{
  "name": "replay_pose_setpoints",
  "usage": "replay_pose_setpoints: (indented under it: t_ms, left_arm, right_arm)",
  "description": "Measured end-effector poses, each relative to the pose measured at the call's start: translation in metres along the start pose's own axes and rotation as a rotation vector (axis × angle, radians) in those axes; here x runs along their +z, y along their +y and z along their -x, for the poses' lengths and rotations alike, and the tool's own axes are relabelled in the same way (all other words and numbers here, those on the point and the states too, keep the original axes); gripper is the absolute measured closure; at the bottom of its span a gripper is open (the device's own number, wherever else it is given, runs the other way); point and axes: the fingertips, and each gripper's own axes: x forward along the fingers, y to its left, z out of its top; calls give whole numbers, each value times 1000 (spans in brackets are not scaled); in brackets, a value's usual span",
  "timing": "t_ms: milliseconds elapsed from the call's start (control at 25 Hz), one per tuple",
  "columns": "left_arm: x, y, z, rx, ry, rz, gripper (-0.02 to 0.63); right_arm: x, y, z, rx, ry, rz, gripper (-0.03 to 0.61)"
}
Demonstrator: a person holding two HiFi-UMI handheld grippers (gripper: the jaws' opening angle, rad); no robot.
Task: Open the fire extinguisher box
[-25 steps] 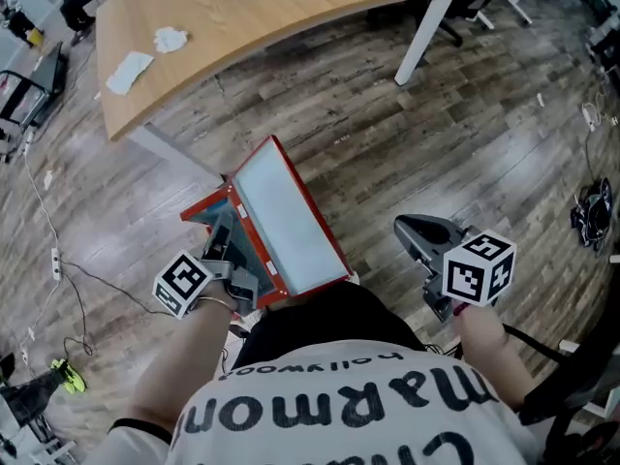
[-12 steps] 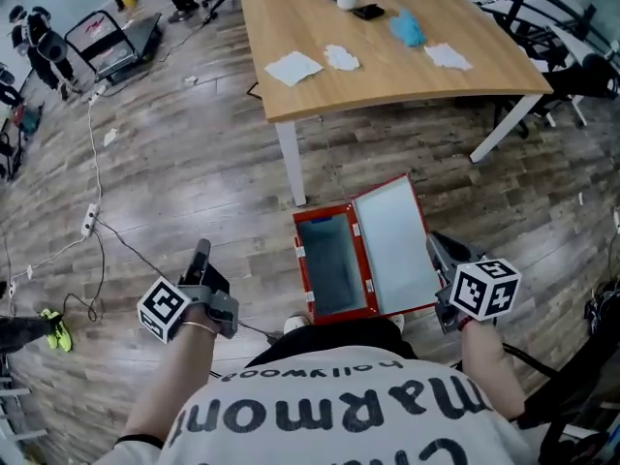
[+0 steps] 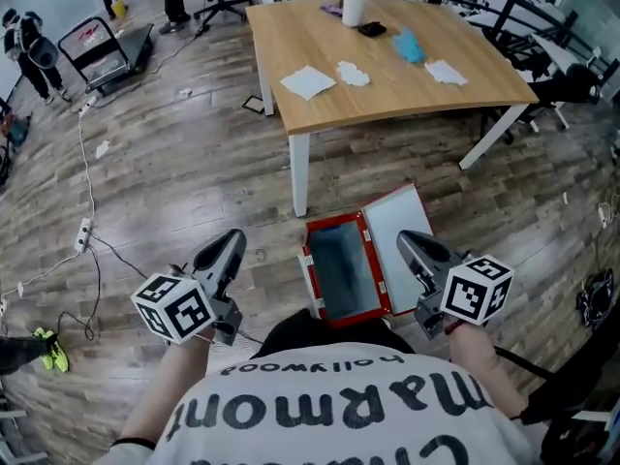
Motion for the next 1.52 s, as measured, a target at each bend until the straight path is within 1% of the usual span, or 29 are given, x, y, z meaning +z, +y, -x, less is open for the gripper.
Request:
replay_pose_setpoints:
  t_ms: [120,200,320,400,480,560,640,760,800,920,1040,1160,1360,1520]
  left_arm:
    - [18,-44,-18,-117,16,-103,597]
    - [30,-73,-24,-192,-2,-137,597]
    - [45,-109,-25,-280,-52,-101,595]
    - [48,-123,-28,-302,-64,-88,595]
    - [45,-133,-31,-311,-48,-109,595]
    - [42,-139,-34,-309,-41,-128,595]
    - [39,-143,-36,-306,-41,-127,597]
    - [33,-148,-41,-284,-41,-141,595]
    - [31,-149,-41,-268,-49,-151,597]
    - [26,-144,-42,-216,-76,-159,597]
    - [12,-136,-44,-182,-49,-142,595]
    - [2,-129,-44,-152,-24,-147,595]
    - [2,-112,-42,-78,-34,-136,595]
    - [-1,-107,-42,-57,-30,-112,597]
  right_arm:
    - [31,37,3,118,-95,36,567]
    - [50,55,8,173,-140,77,567]
    - [69,72,18,210,-151,145,566]
    - [74,75,21,213,-140,185,566]
    - [74,74,23,204,-133,208,566]
    - [73,70,23,190,-128,216,566]
    - [73,65,22,166,-122,222,566]
    - [73,49,22,80,-121,242,566]
    - [72,44,21,64,-118,239,566]
    - [63,39,19,85,-106,191,566]
    - [52,38,16,104,-81,179,566]
    - [44,32,14,93,-58,178,566]
    - [43,19,15,82,-57,155,566]
    - [40,13,15,71,-42,154,566]
